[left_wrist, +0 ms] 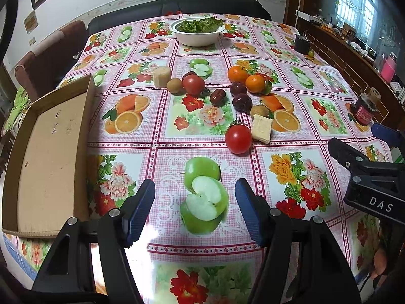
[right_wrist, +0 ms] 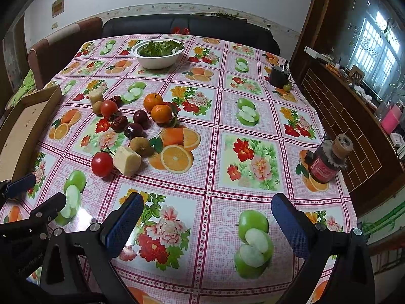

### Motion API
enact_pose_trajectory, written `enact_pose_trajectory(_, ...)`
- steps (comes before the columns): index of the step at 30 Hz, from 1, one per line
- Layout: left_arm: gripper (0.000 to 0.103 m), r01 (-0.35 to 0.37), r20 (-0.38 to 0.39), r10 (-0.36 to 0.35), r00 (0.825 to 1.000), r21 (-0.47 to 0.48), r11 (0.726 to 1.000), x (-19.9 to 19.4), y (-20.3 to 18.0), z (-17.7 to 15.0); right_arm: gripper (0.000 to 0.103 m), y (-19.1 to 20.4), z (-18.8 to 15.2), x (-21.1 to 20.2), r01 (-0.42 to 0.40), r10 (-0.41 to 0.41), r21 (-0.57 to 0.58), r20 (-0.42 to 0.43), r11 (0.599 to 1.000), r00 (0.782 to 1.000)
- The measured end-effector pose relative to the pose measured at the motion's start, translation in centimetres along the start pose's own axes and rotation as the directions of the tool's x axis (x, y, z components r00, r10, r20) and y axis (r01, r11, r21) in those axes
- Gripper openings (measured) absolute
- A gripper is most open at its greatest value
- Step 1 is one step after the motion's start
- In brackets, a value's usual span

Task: Organize fruits
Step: 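Grasp the red tomato with the left tool while the right tool grasps the pale cheese cube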

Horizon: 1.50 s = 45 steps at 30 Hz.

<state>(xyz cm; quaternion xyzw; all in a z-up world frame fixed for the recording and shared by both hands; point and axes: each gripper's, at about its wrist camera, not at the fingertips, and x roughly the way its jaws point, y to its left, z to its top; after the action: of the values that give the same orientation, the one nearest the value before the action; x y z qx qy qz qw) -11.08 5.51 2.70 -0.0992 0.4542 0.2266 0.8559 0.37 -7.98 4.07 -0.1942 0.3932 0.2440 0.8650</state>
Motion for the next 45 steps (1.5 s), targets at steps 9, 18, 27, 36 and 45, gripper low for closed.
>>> enact_pose_trajectory(9,0.065,0.01,-0.005,-0.01,1.0,0.005,1.0,1.5,-0.4,1.5,0.092,-0.8,-0.5,0.4,-0.105,0.104,0.033,0.019,0.994,0.994)
enact_pose_trajectory(18,0.065,0.106,-0.035,-0.106,0.994,0.004,0.994,4.3,-1.7,3.7,0.067,-0.4,0.3,3.0,-0.336,0.337,0.083,0.001,0.938,0.941)
enact_pose_trajectory(27,0.029,0.174,-0.067,-0.174,0.982,0.005,0.985,6.6,-1.7,4.6,0.051,-0.1,0.8,4.3,-0.399,0.41,0.129,-0.079,0.908,0.909)
enact_pose_trajectory(36,0.029,0.156,-0.048,-0.16,0.986,-0.064,0.986,4.7,3.1,3.3,0.043,4.7,2.4,6.9,-0.484,0.495,0.112,-0.112,0.868,0.862)
enact_pose_trajectory(45,0.029,0.146,0.006,-0.146,0.989,-0.119,0.982,1.5,6.5,2.5,0.0,6.1,2.7,6.3,-0.491,0.498,0.098,-0.066,0.865,0.864)
